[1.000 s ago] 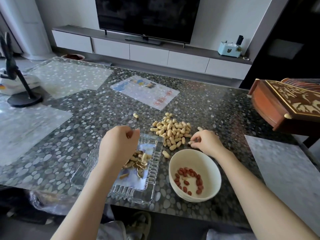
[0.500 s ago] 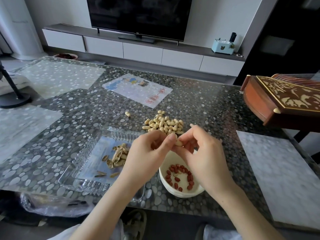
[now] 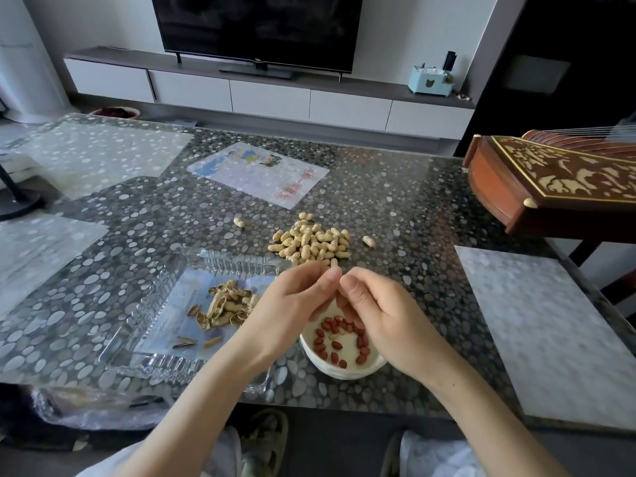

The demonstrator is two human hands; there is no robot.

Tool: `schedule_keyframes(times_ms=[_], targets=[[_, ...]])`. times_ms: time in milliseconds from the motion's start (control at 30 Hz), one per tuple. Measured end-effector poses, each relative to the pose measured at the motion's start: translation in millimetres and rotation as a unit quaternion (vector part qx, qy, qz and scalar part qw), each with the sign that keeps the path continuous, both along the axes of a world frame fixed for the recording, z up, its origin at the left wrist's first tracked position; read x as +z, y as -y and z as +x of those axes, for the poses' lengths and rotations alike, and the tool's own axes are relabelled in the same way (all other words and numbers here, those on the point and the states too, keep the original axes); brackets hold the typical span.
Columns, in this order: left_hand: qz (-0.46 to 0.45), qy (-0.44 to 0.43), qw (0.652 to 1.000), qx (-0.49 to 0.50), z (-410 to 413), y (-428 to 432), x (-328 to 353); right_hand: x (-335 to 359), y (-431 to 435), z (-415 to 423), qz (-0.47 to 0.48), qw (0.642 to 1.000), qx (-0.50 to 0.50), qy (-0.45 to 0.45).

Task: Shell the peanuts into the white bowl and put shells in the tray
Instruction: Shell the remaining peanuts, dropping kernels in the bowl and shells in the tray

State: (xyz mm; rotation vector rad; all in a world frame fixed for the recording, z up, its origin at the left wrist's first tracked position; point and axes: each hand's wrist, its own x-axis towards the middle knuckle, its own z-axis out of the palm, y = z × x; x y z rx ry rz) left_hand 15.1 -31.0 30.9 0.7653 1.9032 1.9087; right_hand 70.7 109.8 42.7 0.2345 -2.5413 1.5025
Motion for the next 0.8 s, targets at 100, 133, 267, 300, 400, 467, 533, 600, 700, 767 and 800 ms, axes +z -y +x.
schedule_keyframes(times_ms=[100, 133, 267, 300, 400, 467, 533, 600, 700, 767, 800], targets=[[0.013, 0.014, 1.000, -0.004, 5.9, -4.8, 4.6, -0.3, 3.8, 0.9, -0.020, 0.999, -0.017, -0.017], [0.017, 0.014, 1.000, -0.003, 7.2, -6.4, 4.7, 0.2, 4.8, 1.2, -0.022, 0.999, -0.020, -0.021], [0.061, 0.040, 0.997, 0.012, 11.7, -12.2, -1.8, 1.7, 6.2, 3.6, -0.056, 0.998, -0.021, -0.022], [0.063, 0.039, 0.997, 0.021, 12.9, -13.7, -3.3, 1.2, 6.4, 4.2, -0.065, 0.997, -0.024, -0.023], [0.036, -0.001, 0.998, 0.050, 14.5, -17.0, -7.3, -1.3, 11.2, 5.1, -0.064, 0.996, -0.046, -0.042], [0.023, -0.016, 0.998, 0.060, 14.8, -17.4, -8.3, -5.2, 14.5, 4.8, -0.053, 0.995, -0.066, -0.058], [0.008, -0.026, 0.997, 0.068, 16.0, -18.2, -8.9, -8.9, 16.0, 4.9, -0.041, 0.993, -0.084, -0.069], [0.002, -0.034, 0.997, 0.075, 17.3, -19.7, -7.7, -11.4, 16.4, 4.9, -0.047, 0.993, -0.096, -0.059], [-0.012, -0.047, 0.996, 0.077, 17.0, -21.6, -4.3, -8.1, 15.2, 4.1, -0.079, 0.991, -0.108, -0.018], [-0.031, -0.061, 0.994, 0.082, 16.4, -20.9, -2.3, -7.1, 11.3, 2.1, -0.082, 0.991, -0.108, 0.013], [-0.041, -0.065, 0.994, 0.083, 16.2, -20.5, -1.8, -7.9, 9.1, 0.6, -0.079, 0.991, -0.109, 0.027]])
